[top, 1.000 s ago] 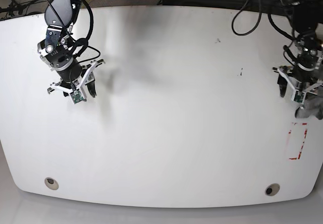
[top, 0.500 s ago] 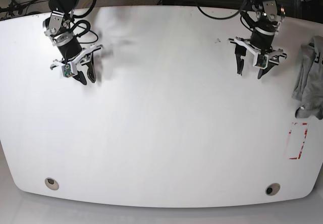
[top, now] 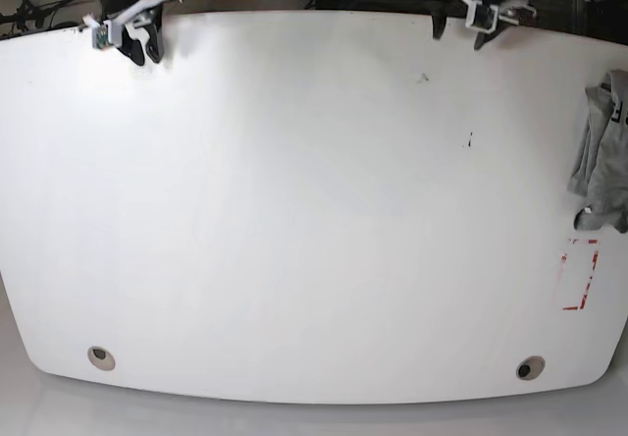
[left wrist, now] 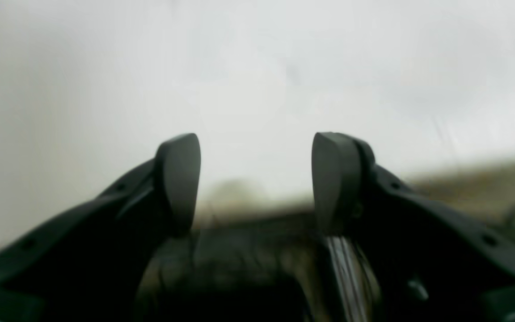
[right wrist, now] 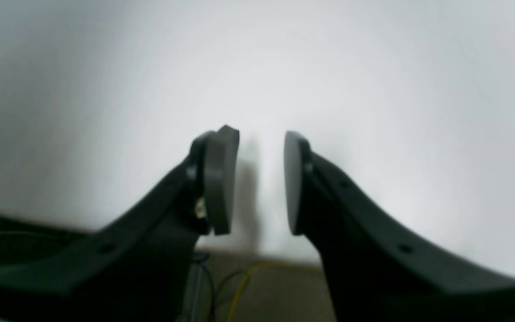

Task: Fold the T-shirt properly

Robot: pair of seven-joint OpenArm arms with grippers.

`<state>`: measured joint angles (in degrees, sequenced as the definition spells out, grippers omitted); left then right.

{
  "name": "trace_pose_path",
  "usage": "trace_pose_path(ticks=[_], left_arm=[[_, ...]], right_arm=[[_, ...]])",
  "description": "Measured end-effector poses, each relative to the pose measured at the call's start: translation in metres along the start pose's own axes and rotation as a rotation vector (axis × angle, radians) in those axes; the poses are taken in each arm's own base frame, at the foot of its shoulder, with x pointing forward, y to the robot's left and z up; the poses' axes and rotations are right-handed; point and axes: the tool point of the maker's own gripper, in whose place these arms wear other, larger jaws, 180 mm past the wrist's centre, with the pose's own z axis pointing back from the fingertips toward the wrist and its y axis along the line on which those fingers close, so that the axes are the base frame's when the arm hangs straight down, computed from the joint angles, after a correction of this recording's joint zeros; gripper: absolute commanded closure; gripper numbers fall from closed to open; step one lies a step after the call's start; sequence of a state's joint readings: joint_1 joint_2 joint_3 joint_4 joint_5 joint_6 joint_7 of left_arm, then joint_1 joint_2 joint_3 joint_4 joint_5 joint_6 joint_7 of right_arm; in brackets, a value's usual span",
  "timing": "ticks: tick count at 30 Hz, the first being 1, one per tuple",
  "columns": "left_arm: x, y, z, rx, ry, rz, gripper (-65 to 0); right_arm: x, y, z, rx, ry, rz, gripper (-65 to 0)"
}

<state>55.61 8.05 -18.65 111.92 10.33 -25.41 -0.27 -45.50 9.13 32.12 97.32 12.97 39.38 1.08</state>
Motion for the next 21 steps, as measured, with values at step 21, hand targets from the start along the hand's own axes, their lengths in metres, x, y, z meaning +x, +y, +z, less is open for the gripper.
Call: trace_pose_path(ticks=[21], left_arm=[[-0.19, -0.028, 0.024, -0.094, 0.457, 0.172, -36.5]], right_arm=[[-0.175, 0.07, 0.081, 0.032, 0.427, -0.359, -17.3]])
